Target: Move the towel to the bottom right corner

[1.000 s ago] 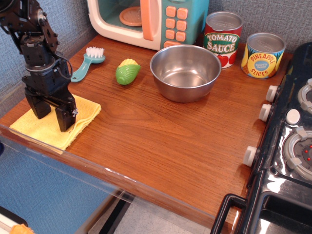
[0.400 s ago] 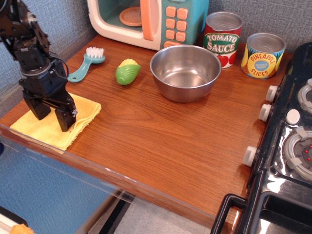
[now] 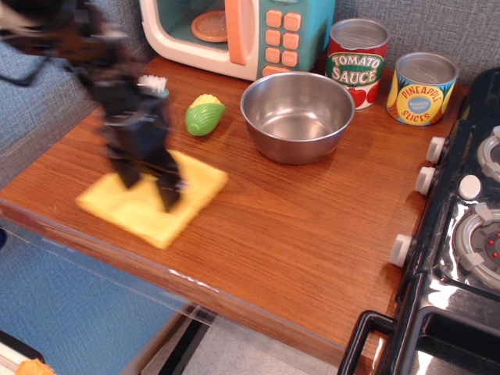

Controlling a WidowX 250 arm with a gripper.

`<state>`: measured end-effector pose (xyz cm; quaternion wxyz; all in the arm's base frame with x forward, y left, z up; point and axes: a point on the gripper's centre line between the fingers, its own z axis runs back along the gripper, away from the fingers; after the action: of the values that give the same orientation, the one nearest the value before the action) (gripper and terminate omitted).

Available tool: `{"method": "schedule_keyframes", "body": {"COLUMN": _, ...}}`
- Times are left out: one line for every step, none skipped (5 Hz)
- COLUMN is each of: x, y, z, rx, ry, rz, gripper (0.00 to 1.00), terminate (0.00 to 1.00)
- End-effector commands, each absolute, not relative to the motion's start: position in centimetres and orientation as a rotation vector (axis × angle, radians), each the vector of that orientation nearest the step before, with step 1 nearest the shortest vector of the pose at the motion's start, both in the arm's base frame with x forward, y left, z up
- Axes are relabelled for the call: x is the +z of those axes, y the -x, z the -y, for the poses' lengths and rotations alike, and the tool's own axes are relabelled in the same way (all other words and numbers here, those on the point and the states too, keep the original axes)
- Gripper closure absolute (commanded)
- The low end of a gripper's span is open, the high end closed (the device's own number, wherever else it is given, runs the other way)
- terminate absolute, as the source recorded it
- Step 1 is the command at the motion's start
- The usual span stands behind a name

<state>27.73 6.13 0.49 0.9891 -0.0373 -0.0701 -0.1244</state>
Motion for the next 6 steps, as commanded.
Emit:
{"method": "schedule_keyframes", "body": {"x": 0.0, "y": -25.7, "z": 4.7, "rx": -0.395, "ry": 0.114, "rz": 0.07, "gripper": 0.0, "terminate": 0.0}}
{"method": "schedule_keyframes", "body": {"x": 1.1, "y": -25.5, "z": 8.5, "rx": -0.398, "ry": 0.107, "rz": 0.077, "gripper": 0.0, "terminate": 0.0}}
{"method": "schedule_keyframes", "body": {"x": 1.4, "y": -26.0, "z": 9.8, "rx": -0.333, "ry": 0.107, "rz": 0.065, "gripper": 0.0, "terminate": 0.0}}
{"method": "schedule_keyframes", "body": {"x": 1.8, "y": -26.6, "z": 9.0, "rx": -0.27, "ry": 0.09, "rz": 0.07, "gripper": 0.0, "terminate": 0.0}}
{"method": "schedule_keyframes", "body": {"x": 4.2, "y": -27.3, "z": 8.5, "rx": -0.266, "ry": 0.068, "rz": 0.119, "gripper": 0.0, "terminate": 0.0}}
{"method": "schedule_keyframes", "body": {"x": 8.2, "y": -27.5, "z": 8.5, "rx": -0.297, "ry": 0.005, "rz": 0.176, "gripper": 0.0, "terminate": 0.0}}
